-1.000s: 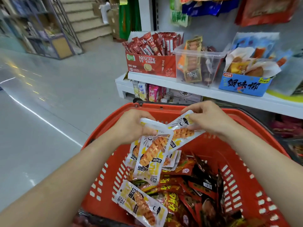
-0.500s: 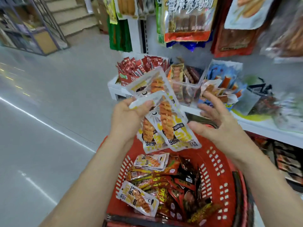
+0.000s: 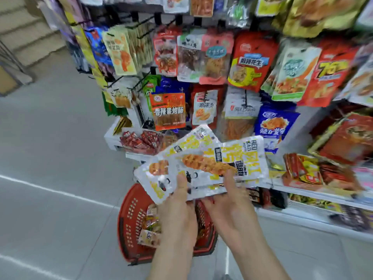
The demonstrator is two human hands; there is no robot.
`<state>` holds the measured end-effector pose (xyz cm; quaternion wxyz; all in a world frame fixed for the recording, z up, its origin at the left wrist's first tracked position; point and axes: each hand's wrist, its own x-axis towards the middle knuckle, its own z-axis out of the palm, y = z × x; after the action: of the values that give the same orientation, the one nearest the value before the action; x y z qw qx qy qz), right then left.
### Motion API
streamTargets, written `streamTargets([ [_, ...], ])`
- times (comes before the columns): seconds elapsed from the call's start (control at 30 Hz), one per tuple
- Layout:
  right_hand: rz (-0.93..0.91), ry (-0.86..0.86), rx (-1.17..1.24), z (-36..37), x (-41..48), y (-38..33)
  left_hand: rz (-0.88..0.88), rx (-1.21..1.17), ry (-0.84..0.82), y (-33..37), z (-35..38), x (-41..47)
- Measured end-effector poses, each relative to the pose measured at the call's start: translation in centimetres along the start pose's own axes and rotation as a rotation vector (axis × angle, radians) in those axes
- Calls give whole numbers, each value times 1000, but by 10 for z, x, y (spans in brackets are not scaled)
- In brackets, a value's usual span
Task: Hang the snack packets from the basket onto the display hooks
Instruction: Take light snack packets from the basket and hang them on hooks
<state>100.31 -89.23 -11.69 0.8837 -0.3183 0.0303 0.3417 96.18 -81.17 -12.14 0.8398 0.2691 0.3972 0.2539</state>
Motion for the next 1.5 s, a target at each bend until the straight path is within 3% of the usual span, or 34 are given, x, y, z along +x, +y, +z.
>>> streamTargets([
  [0.2,-216,237,-252,57,-35,-64,-122,-3,-153,12,45,-76],
  [0.3,-368,321,-374,63,-48,-87,-168,218,-320,12,31,-87],
  [0.37,-436,348,-553,60,-58,-110,-169,393,-332,17,8,-83],
  [0.47,-460,366,-832,46,-74,-136,191,637,-165,44,5,-69],
  [0.5,-478,352,-893,43,-77,-140,343,694,-215,56,22,-75],
  [0.57,-469,358,-1023,39,-81,-142,478,848,-556,69,73,-97],
  [0.63,-466,415,-1139,34,-87,-145,438,978,-831,58,123,-119],
  [0.7,-481,470,-1224,26,-97,-155,413,1023,-909,35,156,-130],
  [0.93,-446,396,-1066,-34,-133,-234,220,869,-836,-49,222,-148],
  [1.1,-357,379,-877,-81,-149,-314,318,886,-780,-104,277,-163],
  [1.5,-582,531,-763,-156,-118,-422,417,1102,-788,-174,362,-163],
])
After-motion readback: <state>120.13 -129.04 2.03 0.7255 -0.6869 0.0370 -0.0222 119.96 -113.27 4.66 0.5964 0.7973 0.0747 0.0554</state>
